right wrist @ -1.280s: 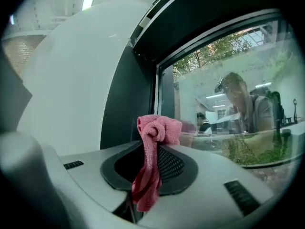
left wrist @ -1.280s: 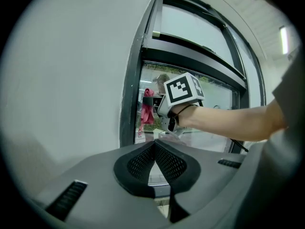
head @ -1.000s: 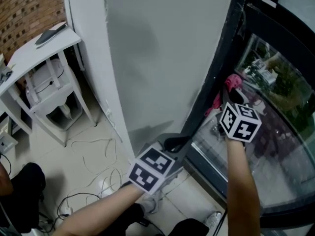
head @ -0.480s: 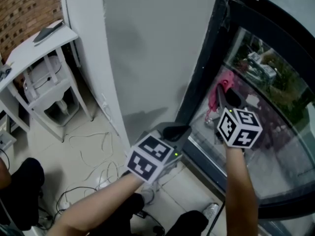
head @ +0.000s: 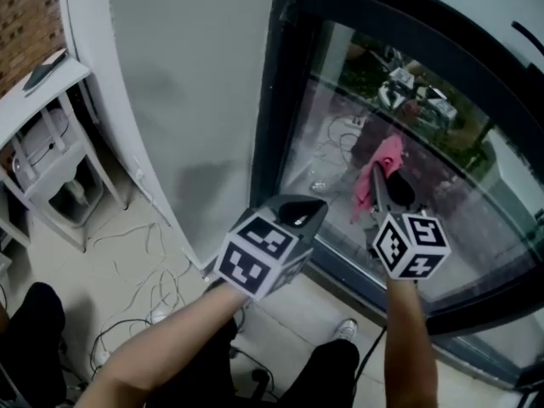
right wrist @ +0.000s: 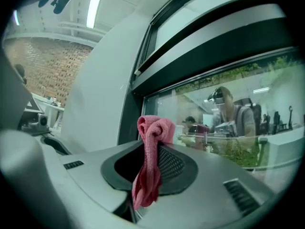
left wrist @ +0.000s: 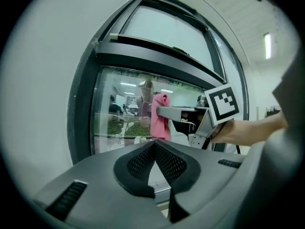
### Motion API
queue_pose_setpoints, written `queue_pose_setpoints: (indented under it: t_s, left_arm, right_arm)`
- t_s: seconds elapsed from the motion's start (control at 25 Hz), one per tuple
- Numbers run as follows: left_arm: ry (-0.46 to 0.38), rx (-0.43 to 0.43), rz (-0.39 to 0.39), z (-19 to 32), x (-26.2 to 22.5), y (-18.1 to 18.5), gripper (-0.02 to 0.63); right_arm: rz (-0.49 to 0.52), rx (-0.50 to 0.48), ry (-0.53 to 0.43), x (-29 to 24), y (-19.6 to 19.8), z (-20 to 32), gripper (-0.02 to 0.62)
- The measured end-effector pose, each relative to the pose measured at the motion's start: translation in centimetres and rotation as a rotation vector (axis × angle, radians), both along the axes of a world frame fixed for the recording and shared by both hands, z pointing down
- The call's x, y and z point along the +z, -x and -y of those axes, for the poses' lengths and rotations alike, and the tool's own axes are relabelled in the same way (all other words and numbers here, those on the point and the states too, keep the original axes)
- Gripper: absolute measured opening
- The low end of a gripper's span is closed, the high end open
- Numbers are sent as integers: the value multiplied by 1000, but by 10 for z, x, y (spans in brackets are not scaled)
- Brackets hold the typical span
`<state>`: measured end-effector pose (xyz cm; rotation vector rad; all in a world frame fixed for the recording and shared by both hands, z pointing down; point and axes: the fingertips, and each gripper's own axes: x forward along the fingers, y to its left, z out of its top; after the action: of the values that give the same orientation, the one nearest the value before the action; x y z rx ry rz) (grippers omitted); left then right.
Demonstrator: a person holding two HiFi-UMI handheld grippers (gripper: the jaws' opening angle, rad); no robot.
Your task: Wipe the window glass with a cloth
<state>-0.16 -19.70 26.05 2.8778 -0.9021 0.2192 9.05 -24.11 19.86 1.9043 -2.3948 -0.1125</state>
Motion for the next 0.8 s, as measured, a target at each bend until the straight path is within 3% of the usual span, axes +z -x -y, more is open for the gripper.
queue_pose_setpoints:
  t_s: [0.8]
  left_arm:
    - [4,355,23,-121,12,-232,6]
  right_arm:
    - [47,443,28,44,-256,-215,66]
